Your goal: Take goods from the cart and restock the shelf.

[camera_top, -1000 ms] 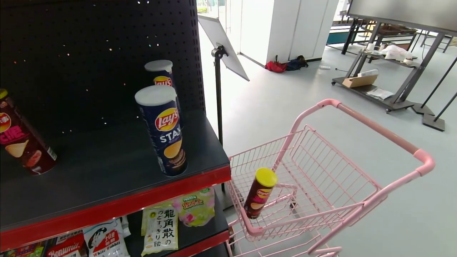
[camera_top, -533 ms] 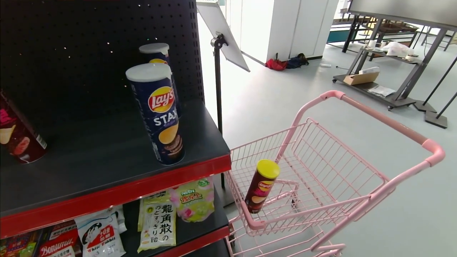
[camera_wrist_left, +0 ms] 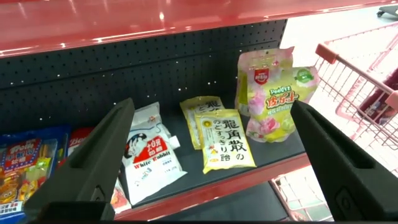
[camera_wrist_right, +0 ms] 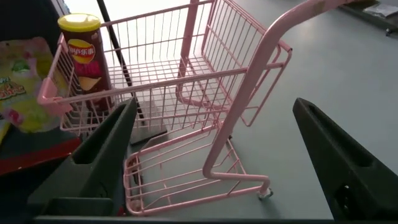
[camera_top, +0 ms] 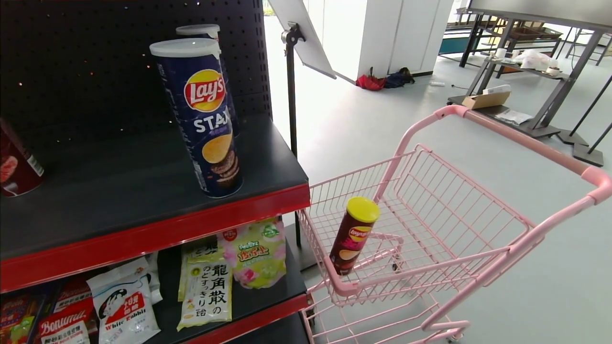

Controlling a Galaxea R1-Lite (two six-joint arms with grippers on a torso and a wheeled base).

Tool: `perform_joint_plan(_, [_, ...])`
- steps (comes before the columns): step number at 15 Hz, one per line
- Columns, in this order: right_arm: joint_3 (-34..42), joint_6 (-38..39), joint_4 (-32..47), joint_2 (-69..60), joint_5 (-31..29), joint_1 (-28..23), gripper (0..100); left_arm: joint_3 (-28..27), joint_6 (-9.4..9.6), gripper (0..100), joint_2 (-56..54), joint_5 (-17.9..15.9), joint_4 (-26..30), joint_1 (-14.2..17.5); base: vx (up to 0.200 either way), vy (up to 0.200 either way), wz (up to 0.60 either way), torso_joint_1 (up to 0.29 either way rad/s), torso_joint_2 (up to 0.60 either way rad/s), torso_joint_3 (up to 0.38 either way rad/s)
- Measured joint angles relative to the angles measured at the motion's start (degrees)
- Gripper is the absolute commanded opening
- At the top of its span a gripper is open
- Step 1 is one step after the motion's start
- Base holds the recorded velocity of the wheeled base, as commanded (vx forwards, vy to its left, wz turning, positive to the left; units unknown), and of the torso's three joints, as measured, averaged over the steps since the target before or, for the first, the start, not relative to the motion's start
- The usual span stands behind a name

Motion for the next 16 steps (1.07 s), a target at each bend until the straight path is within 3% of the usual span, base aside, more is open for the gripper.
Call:
perform_joint_plan(2, [-0.8, -0.5, 0.1, 0.3, 0.7, 0.1, 100, 0.0, 0.00, 100, 0.0, 0.0, 0.0, 0.0, 0.000, 0.000, 0.00, 0.000, 0.00, 0.000])
perform_joint_plan(4, [-7.1, 2.7, 0.0, 3.8, 1.4, 0.5, 100, 0.0, 0.02, 100, 0.0, 0.0, 0.0, 0.0, 0.000, 0.000, 0.00, 0.000, 0.00, 0.000])
perform_joint_plan(8, [-24.1, 7.7, -4.4, 27.9, 5.5, 4.2, 100, 0.0, 0.05, 100, 0.0, 0.0, 0.0, 0.0, 0.000, 0.000, 0.00, 0.000, 0.00, 0.000])
perform_joint_plan(10, [-26.1, 9.0, -15.2, 44.7, 7.8, 8.1, 100, 0.0, 0.07, 100, 0.0, 0.0, 0.0, 0.0, 0.000, 0.000, 0.00, 0.000, 0.00, 0.000])
perform_joint_plan(16, [-19.6, 8.7, -56.0, 89.1, 12.0, 17.1, 100, 0.0, 0.07, 100, 0.0, 0.0, 0.0, 0.0, 0.000, 0.000, 0.00, 0.000, 0.00, 0.000])
